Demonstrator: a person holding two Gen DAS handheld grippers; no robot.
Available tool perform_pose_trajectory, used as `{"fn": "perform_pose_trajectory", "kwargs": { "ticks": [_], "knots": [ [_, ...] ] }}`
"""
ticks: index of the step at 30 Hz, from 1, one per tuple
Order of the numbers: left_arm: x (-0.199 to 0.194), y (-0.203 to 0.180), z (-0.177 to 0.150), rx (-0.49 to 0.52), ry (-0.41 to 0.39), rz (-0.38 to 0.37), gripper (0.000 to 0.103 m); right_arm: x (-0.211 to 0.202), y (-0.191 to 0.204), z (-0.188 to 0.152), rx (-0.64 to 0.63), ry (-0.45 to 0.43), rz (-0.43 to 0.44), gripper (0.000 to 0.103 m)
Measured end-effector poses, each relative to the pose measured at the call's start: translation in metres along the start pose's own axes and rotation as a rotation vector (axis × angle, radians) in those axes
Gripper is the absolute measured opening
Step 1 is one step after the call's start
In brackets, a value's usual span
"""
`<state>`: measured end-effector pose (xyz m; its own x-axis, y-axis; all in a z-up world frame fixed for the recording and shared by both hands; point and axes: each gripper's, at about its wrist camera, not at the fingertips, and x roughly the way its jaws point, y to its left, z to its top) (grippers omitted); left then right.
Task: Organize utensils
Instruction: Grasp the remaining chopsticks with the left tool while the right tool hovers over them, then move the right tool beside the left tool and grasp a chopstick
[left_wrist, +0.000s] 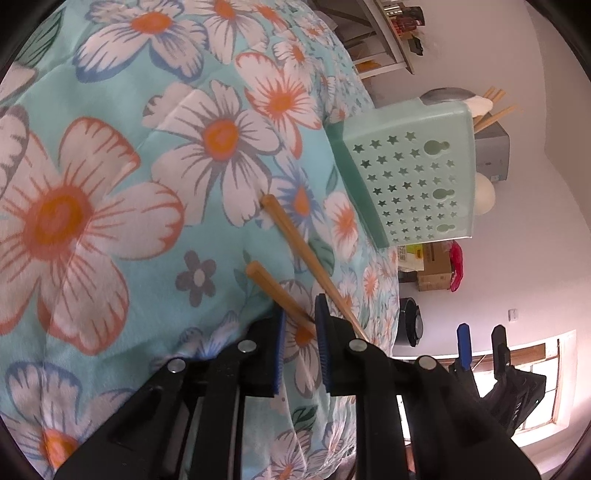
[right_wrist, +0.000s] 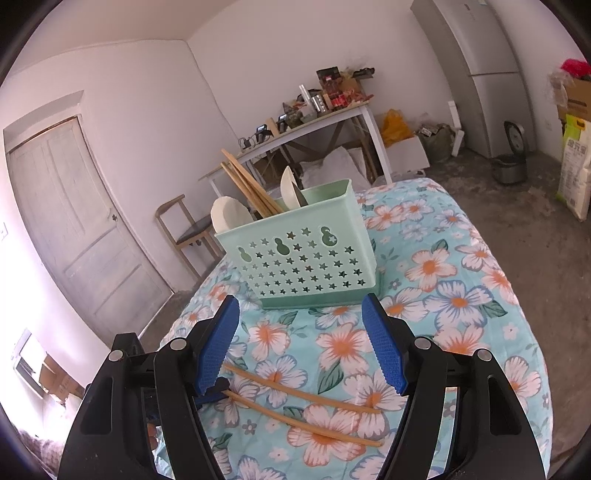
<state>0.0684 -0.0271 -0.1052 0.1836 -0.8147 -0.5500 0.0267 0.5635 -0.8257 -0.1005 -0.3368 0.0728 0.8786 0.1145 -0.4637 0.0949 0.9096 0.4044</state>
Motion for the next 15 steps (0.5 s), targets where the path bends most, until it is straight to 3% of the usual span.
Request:
{"fn": "perform_pose_trajectory", "kwargs": {
  "ticks": [8, 15],
  "knots": [
    [-0.003, -0.008, -0.006, 0.094, -0.024, 0.017, 0.016, 0.007, 0.010, -0.001, -0.028, 0.029, 0.006, 0.066],
    [-0.013, -0.005, -0.009, 0.158, -0.056, 0.024, 0.016, 0.040, 0.030, -0.010, -0.103, 0.179, 0.042, 0.066]
  ]
}}
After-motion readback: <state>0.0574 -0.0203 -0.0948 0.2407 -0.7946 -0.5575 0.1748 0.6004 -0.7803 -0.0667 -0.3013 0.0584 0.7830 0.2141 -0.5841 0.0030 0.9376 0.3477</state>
